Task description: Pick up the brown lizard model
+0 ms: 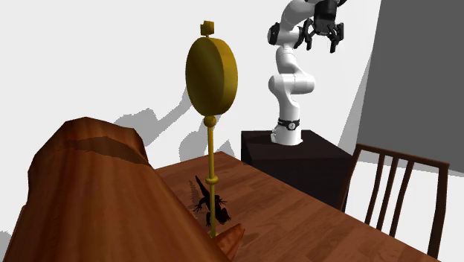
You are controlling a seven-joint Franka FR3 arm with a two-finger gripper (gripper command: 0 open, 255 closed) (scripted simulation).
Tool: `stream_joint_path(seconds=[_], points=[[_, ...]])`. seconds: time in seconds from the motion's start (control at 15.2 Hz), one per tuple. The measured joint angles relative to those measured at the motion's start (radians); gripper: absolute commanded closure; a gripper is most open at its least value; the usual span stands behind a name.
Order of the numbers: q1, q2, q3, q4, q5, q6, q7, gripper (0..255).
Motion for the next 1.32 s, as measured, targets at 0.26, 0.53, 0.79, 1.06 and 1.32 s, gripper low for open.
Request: stream_joint_path(seconds=[0.26, 0.53, 0.79, 1.06, 1.32], points=[[-0.012, 0.02, -0.035, -0.037, -0.013, 0.064, -0.022, 0], [-0.036, 0.051, -0.101, -0.106, -0.036, 0.18, -0.064, 0], [-0.059, 0.119, -0.176, -0.158, -0.056, 0.316, -0.112, 0], [-0.077, 0.193, -0.247, -0.195, -0.065, 0.442, -0.16, 0], [-0.081, 0.319, -0.333, -0.183, -0.053, 0.569, -0.227, 0]])
